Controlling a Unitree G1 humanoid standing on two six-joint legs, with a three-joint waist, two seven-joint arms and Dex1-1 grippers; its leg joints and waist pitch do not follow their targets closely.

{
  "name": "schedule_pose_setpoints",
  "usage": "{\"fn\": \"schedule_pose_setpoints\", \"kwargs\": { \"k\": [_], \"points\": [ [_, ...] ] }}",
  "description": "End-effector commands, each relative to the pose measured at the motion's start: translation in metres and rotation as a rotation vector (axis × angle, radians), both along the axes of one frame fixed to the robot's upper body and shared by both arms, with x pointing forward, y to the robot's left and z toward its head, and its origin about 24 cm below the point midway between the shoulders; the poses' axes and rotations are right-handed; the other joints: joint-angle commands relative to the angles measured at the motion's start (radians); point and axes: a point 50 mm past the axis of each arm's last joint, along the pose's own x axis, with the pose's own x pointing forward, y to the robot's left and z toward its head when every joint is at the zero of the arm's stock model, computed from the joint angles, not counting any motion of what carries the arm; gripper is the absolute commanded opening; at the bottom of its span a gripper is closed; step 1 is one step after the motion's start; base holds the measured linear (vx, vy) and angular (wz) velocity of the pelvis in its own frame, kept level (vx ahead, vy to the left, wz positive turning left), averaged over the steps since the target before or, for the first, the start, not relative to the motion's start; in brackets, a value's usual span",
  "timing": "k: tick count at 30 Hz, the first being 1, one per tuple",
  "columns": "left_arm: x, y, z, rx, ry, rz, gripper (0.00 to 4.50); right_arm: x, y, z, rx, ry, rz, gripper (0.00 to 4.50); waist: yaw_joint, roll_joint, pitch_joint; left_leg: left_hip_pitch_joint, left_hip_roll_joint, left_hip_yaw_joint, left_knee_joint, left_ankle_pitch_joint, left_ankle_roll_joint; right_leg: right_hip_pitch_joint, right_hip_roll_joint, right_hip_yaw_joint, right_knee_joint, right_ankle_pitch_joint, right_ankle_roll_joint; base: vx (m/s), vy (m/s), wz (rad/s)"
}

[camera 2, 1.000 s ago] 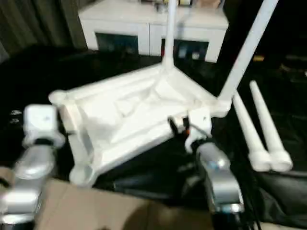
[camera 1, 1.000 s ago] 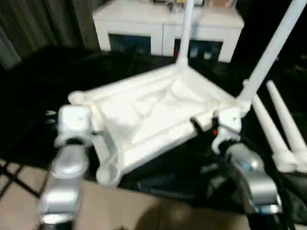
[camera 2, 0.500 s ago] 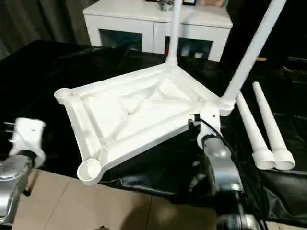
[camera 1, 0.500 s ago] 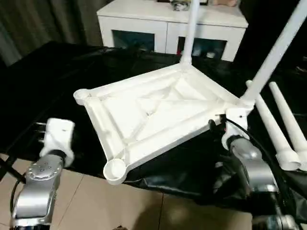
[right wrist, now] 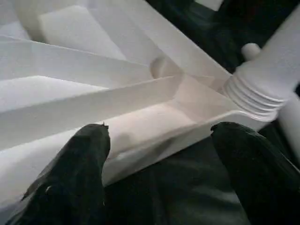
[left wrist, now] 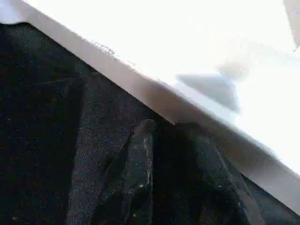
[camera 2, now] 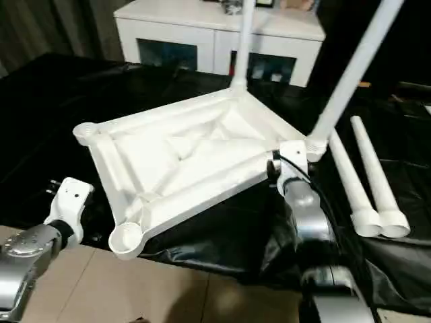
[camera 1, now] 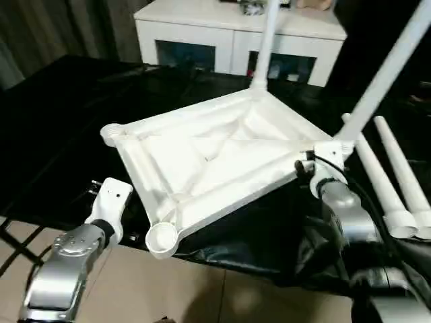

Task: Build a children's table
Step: Rotate table base

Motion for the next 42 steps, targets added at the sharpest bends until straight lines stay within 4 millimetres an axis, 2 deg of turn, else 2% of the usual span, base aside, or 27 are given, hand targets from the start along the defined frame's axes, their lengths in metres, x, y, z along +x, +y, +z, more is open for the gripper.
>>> {"fn": "schedule_pose_setpoints", "kwargs": {
  "k": [1,2,3,4,5,6,8,10,11,14,15,16,19,20,21,22,23,24,26,29,31,32,34,39,42],
  "points": [
    [0.0,-0.021,0.006,-0.061,-0.012,-0.114,1.07,-0.009,0.028,-0.026,0.085,0.117,0.116,3.89,-0.003,0.012,-0.035,0.003,0.086,-0.037,-0.08,-0.27,0.015,0.024,-0.147,0.08,-0.109,-0.286,-0.142,0.0,0.0,0.0],
    [0.0,-0.022,0.007,-0.064,-0.012,-0.121,1.07,-0.009,0.03,-0.025,0.093,0.116,0.131,3.89,-0.005,0.012,-0.036,0.003,0.087,-0.038,-0.081,-0.272,0.014,0.025,-0.147,0.079,-0.11,-0.289,-0.142,0.0,0.0,0.0],
    [0.0,-0.023,0.007,-0.066,-0.012,-0.127,1.07,-0.007,0.032,-0.023,0.08,0.101,0.134,3.89,-0.009,0.003,-0.036,0.004,0.089,-0.037,-0.082,-0.276,0.017,0.023,-0.145,0.078,-0.11,-0.29,-0.144,0.0,0.0,0.0],
    [0.0,-0.023,0.008,-0.065,-0.012,-0.127,1.07,-0.006,0.032,-0.022,0.079,0.091,0.133,3.89,-0.006,0.007,-0.039,0.007,0.09,-0.037,-0.081,-0.266,0.017,0.022,-0.146,0.079,-0.107,-0.276,-0.152,0.0,0.0,0.0],
    [-0.001,-0.024,0.008,-0.064,-0.013,-0.128,1.07,-0.005,0.033,-0.02,0.077,0.079,0.132,3.89,-0.006,0.007,-0.038,0.004,0.09,-0.036,-0.081,-0.259,0.018,0.022,-0.147,0.08,-0.106,-0.265,-0.155,0.0,0.0,0.0],
    [-0.001,-0.024,0.008,-0.062,-0.013,-0.127,1.07,-0.002,0.033,-0.015,0.09,0.047,0.128,3.89,-0.003,0.002,-0.041,0.008,0.092,-0.033,-0.079,-0.243,0.02,0.021,-0.145,0.08,-0.106,-0.239,-0.161,0.0,0.0,0.0],
    [-0.001,-0.022,0.007,-0.051,-0.021,-0.111,1.07,0.002,0.036,0.0,0.158,-0.046,0.151,3.89,0.002,0.006,-0.043,0.009,0.093,-0.029,-0.077,-0.222,0.029,0.02,-0.147,0.081,-0.1,-0.199,-0.167,0.0,0.0,0.0],
    [0.001,-0.019,0.007,-0.032,-0.041,-0.086,1.07,0.004,0.029,0.021,0.225,-0.171,0.148,3.89,0.007,0.003,-0.046,0.002,0.096,-0.026,-0.078,-0.162,0.046,0.026,-0.142,0.078,-0.091,-0.101,-0.16,0.0,0.0,0.0],
    [0.002,-0.018,0.007,-0.028,-0.045,-0.082,1.07,0.005,0.027,0.024,0.232,-0.191,0.143,3.89,0.006,0.002,-0.048,0.0,0.097,-0.027,-0.079,-0.151,0.051,0.029,-0.143,0.076,-0.087,-0.082,-0.162,0.0,0.0,0.0],
    [0.006,-0.015,0.008,-0.021,-0.056,-0.057,1.07,0.005,0.013,0.033,0.212,-0.277,0.081,3.89,0.011,0.005,-0.055,0.001,0.095,-0.019,-0.072,-0.101,0.065,0.025,-0.143,0.074,-0.078,0.004,-0.175,0.0,0.0,0.0],
    [0.011,-0.012,0.01,-0.018,-0.076,-0.024,1.07,0.003,-0.005,0.039,0.184,-0.324,-0.019,3.89,0.013,0.006,-0.053,0.0,0.094,-0.017,-0.073,-0.094,0.067,0.023,-0.14,0.073,-0.078,0.018,-0.174,0.0,0.0,0.0],
    [0.014,-0.01,0.011,-0.015,-0.087,-0.01,1.07,0.001,-0.015,0.039,0.161,-0.331,-0.076,3.89,0.017,0.01,-0.054,0.006,0.094,-0.014,-0.071,-0.102,0.06,0.019,-0.137,0.073,-0.079,0.022,-0.17,0.0,0.0,0.0],
    [0.019,-0.005,0.012,0.001,-0.09,0.025,1.07,-0.008,-0.041,0.027,0.051,-0.263,-0.217,3.89,0.02,0.007,-0.053,0.009,0.092,-0.014,-0.075,-0.111,0.039,0.022,-0.133,0.071,-0.078,0.029,-0.154,0.0,0.0,0.0],
    [0.02,-0.004,0.012,0.004,-0.092,0.03,1.07,-0.01,-0.046,0.023,0.022,-0.241,-0.239,3.89,0.019,0.006,-0.053,0.007,0.091,-0.014,-0.075,-0.117,0.037,0.025,-0.136,0.071,-0.078,0.026,-0.153,0.0,0.0,0.0],
    [0.021,-0.003,0.012,0.007,-0.093,0.039,1.07,-0.012,-0.05,0.02,0.007,-0.225,-0.252,3.89,0.012,0.009,-0.054,-0.002,0.088,-0.016,-0.076,-0.116,0.032,0.031,-0.135,0.069,-0.079,0.027,-0.146,0.0,0.0,0.0],
    [0.022,-0.001,0.011,0.007,-0.093,0.047,1.07,-0.013,-0.051,0.017,0.003,-0.209,-0.26,3.89,0.01,0.007,-0.055,0.0,0.087,-0.015,-0.074,-0.122,0.036,0.03,-0.138,0.071,-0.08,0.023,-0.146,0.0,0.0,0.0],
    [0.026,0.006,0.009,0.005,-0.093,0.09,1.07,-0.017,-0.058,0.006,-0.014,-0.148,-0.287,3.89,0.008,0.005,-0.053,-0.004,0.085,-0.015,-0.074,-0.123,0.04,0.032,-0.139,0.071,-0.081,0.017,-0.147,0.0,0.0,0.0],
    [0.026,0.007,0.009,0.005,-0.093,0.096,1.07,-0.017,-0.059,0.005,-0.016,-0.142,-0.289,3.89,0.002,0.008,-0.051,-0.004,0.079,-0.013,-0.072,-0.14,0.041,0.031,-0.138,0.071,-0.089,-0.019,-0.152,0.0,0.0,0.0],
    [0.031,0.012,0.008,0.024,-0.1,0.119,1.07,-0.017,-0.059,-0.001,-0.017,-0.105,-0.278,3.89,-0.008,0.001,-0.052,-0.009,0.08,-0.015,-0.071,-0.139,0.047,0.037,-0.141,0.07,-0.09,-0.044,-0.158,0.0,0.0,0.0],
    [0.039,0.012,0.004,0.005,-0.099,0.115,1.07,-0.014,-0.051,-0.007,0.021,-0.075,-0.222,3.89,-0.013,0.005,-0.052,-0.005,0.079,-0.013,-0.067,-0.143,0.064,0.03,-0.14,0.07,-0.096,-0.085,-0.166,0.0,0.0,0.0],
    [0.04,0.011,0.003,-0.001,-0.097,0.111,1.07,-0.013,-0.05,-0.008,0.026,-0.07,-0.218,3.89,-0.013,0.003,-0.052,-0.007,0.084,-0.014,-0.068,-0.128,0.069,0.031,-0.142,0.069,-0.092,-0.065,-0.179,0.0,0.0,0.0],
    [0.043,0.004,0.003,-0.023,-0.092,0.09,1.07,-0.01,-0.042,-0.01,0.043,-0.048,-0.181,3.89,-0.01,0.009,-0.054,-0.002,0.089,-0.014,-0.067,-0.117,0.073,0.027,-0.141,0.069,-0.088,-0.038,-0.187,0.0,0.0,0.0],
    [0.043,-0.002,0.005,-0.045,-0.09,0.064,1.07,-0.007,-0.034,-0.01,0.053,-0.042,-0.128,3.89,-0.009,0.012,-0.054,-0.003,0.091,-0.013,-0.067,-0.124,0.074,0.027,-0.144,0.069,-0.086,-0.019,-0.209,0.0,0.0,0.0],
    [0.03,-0.016,0.005,-0.08,-0.024,-0.078,1.07,-0.002,-0.002,-0.015,0.088,0.004,0.046,3.89,-0.003,0.012,-0.054,-0.005,0.096,-0.014,-0.069,-0.11,0.08,0.028,-0.147,0.068,-0.078,0.018,-0.228,0.0,0.0,0.0],
    [0.021,-0.023,0.003,-0.1,0.019,-0.157,1.07,-0.002,0.012,-0.021,0.097,0.041,0.121,3.89,-0.005,0.009,-0.05,-0.005,0.095,-0.013,-0.069,-0.134,0.078,0.028,-0.151,0.07,-0.084,-0.033,-0.234,0.0,0.0,0.0]
  ]
}}
